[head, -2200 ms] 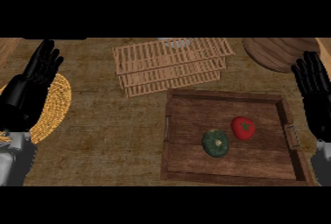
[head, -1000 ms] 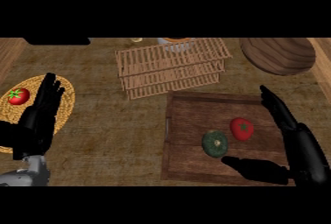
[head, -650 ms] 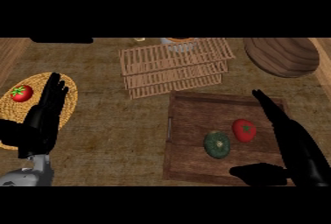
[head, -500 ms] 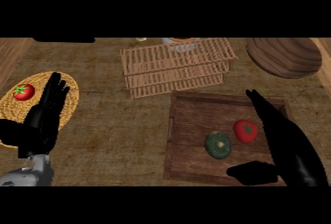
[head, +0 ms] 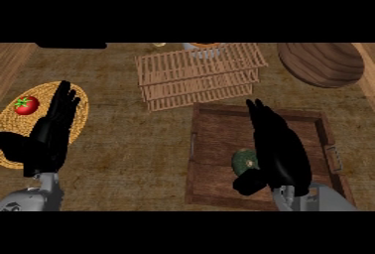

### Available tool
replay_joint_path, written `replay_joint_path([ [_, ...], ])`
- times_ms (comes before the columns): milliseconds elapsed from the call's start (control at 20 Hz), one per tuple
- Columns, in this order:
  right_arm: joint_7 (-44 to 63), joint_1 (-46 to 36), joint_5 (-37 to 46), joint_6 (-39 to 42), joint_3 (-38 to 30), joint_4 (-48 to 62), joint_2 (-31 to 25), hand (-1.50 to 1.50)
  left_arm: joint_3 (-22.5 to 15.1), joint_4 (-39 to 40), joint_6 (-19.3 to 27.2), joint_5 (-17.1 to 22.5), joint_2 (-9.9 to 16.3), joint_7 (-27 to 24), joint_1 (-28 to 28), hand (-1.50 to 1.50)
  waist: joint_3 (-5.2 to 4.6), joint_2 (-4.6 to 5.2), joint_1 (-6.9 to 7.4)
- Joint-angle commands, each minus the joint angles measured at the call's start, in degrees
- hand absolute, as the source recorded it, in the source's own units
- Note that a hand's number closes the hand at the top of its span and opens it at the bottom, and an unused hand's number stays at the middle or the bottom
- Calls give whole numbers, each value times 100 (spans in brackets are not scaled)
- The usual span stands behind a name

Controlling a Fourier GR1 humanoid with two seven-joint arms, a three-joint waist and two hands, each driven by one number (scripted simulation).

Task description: Pick the squash from the tray and place it in the tiered shelf

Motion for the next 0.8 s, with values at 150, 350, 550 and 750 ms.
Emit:
replay_joint_path([
  [150,1528,10,304,882,263,689,308,-150,123,196,-10,19,-3,-182,-15,0,4,-10,-133],
  [350,1598,-82,608,900,110,733,750,-150,61,-85,6,-7,-31,-40,118,0,17,-23,-101],
  [550,1143,304,747,807,-98,782,650,-150,41,-175,37,-45,-23,258,-35,0,25,-8,-127],
  [750,929,621,1044,717,-108,872,886,-150,33,-406,-83,1,-104,-216,650,0,24,-10,-80],
])
